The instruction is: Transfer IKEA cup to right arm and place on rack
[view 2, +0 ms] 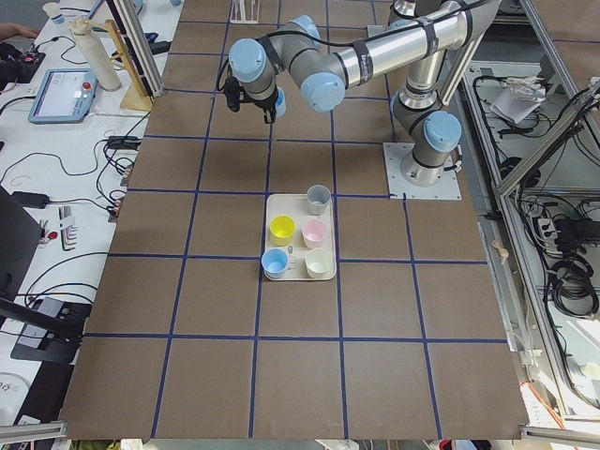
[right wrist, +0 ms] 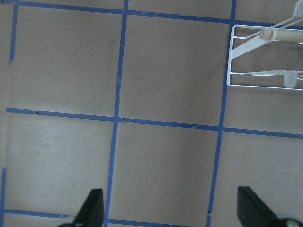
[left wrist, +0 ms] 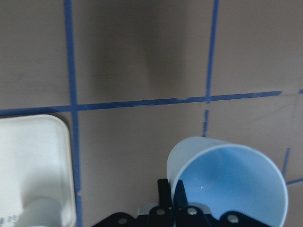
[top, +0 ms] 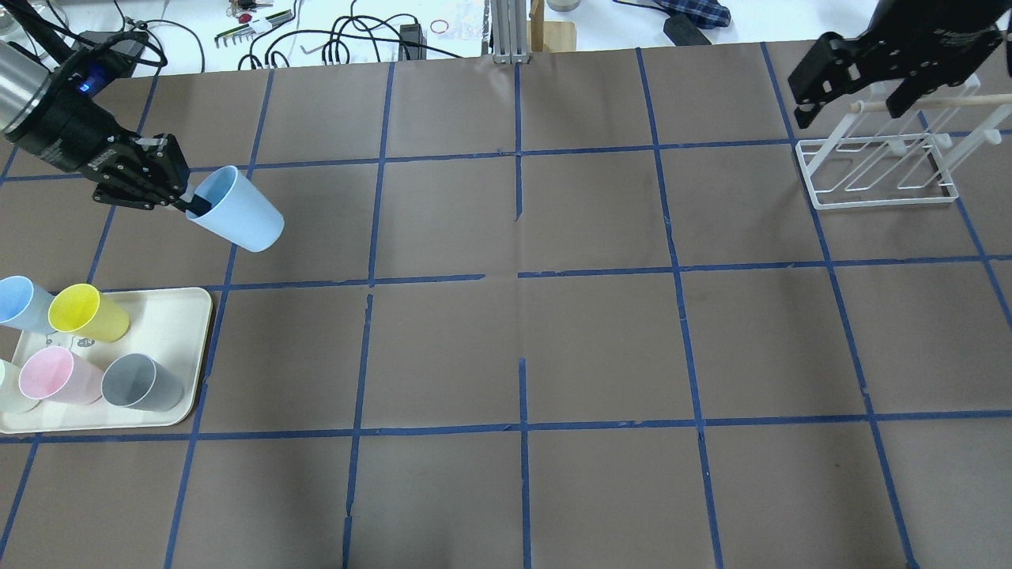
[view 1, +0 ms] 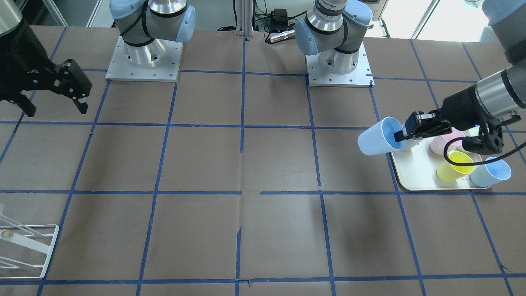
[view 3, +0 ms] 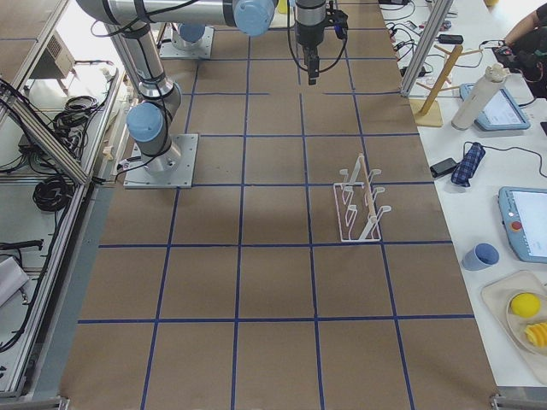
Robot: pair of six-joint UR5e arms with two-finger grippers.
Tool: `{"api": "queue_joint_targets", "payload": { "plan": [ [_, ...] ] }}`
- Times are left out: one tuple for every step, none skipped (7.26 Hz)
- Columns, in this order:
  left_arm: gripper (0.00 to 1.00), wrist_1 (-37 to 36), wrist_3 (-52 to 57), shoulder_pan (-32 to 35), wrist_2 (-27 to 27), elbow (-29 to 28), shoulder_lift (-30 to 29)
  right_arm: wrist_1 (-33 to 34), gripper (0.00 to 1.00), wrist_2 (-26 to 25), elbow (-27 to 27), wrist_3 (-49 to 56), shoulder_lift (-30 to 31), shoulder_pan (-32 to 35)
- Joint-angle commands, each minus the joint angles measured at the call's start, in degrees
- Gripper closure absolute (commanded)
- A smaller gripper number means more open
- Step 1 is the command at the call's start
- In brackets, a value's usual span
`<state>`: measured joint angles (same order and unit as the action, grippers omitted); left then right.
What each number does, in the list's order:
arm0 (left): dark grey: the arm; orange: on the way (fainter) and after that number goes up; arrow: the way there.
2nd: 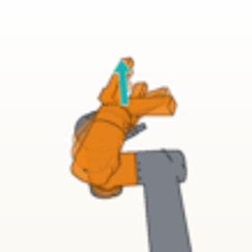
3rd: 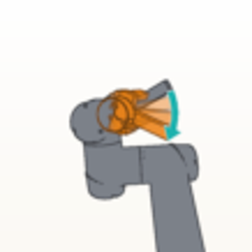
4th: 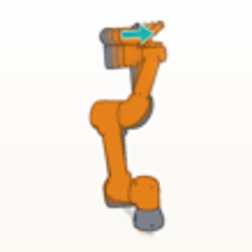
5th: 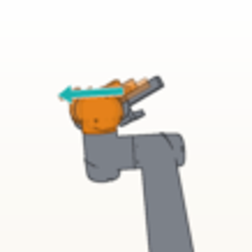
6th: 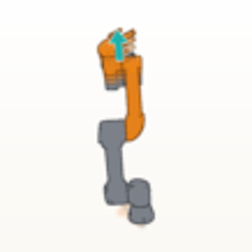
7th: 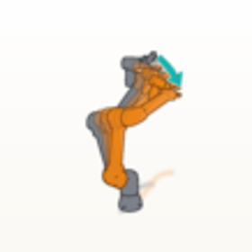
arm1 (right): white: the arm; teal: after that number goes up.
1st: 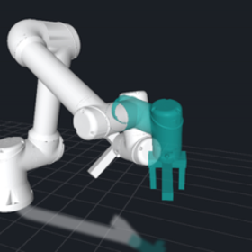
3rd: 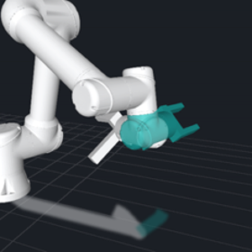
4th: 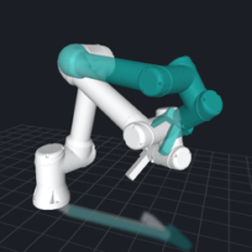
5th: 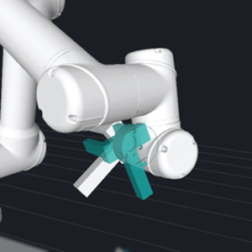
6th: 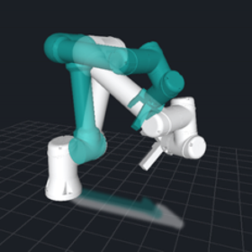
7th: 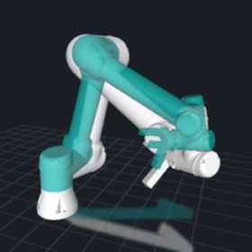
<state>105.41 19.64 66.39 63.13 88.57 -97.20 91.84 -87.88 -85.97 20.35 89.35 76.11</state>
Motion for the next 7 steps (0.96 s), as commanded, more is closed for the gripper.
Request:
{"api": "queue_joint_targets", "payload": {
  "plan": [
    [1.00, 12.0, -4.3, 3.1, -18.6, 1.2, 3.1, -1.7, 0.01, 5.0, -0.7, 13.8, -1.2, -10.8],
    [1.00, 12.9, -5.7, 4.8, -22.1, 1.4, 2.6, -5.9, 0.01, 10.4, -0.7, 16.5, -2.8, -14.7],
    [1.00, 15.9, -5.8, 8.9, -27.2, 2.7, 3.3, -10.1, 0.00, 15.1, -0.8, 16.7, -3.6, -17.5],
    [1.00, 16.7, -5.9, 12.2, -36.1, 5.3, 3.8, -15.0, 0.00, 19.5, -0.8, 16.8, -5.0, -19.4],
    [1.00, 16.7, -5.2, 13.7, -41.2, 8.4, 4.1, -20.0, 0.00, 22.7, -0.8, 16.9, -6.2, -21.1],
    [1.00, 16.5, -3.8, 13.9, -45.8, 12.2, 4.7, -24.6, 0.00, 26.4, -0.8, 16.9, -6.9, -22.2],
    [1.00, 16.6, -1.4, 13.9, -49.6, 15.1, 4.7, -30.3, 0.00, 28.3, -0.8, 16.7, -6.9, -22.4]
  ]
}}
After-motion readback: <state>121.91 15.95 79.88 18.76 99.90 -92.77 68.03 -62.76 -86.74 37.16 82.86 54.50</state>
